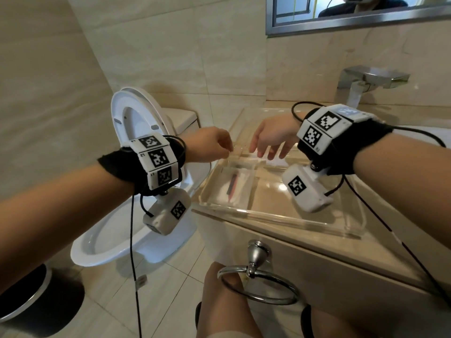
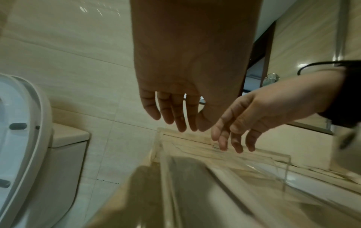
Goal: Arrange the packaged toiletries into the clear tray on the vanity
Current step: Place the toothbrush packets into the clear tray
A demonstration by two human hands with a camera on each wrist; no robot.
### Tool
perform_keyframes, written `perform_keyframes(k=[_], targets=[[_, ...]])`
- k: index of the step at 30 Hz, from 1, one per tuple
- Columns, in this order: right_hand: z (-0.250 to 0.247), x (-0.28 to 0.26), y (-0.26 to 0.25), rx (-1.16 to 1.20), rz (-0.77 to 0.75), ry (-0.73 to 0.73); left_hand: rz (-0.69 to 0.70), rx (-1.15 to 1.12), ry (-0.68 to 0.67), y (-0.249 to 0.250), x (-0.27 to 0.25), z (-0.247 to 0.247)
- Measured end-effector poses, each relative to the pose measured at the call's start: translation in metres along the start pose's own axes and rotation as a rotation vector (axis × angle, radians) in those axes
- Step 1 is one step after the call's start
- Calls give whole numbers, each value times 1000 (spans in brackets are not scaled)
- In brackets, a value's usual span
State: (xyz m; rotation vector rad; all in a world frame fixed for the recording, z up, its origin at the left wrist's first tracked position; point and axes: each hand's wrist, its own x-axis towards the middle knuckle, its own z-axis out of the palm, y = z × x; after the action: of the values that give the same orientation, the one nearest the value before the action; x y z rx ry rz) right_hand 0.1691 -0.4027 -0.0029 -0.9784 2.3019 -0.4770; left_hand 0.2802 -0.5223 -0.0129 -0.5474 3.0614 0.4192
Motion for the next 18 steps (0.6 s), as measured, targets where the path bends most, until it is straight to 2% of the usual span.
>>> perform_keyframes(k=[5, 9, 13, 18], targets=[[-12, -6, 18, 21, 92, 56, 87, 79, -208, 17, -12, 24], [-14, -10, 29, 19, 132, 58, 62, 134, -340, 24, -19, 41], [-15, -12, 36, 21, 157, 49, 40, 223, -371, 26, -21, 49], [-19, -16, 43, 37, 157, 71, -19, 182, -383, 31, -23, 43]])
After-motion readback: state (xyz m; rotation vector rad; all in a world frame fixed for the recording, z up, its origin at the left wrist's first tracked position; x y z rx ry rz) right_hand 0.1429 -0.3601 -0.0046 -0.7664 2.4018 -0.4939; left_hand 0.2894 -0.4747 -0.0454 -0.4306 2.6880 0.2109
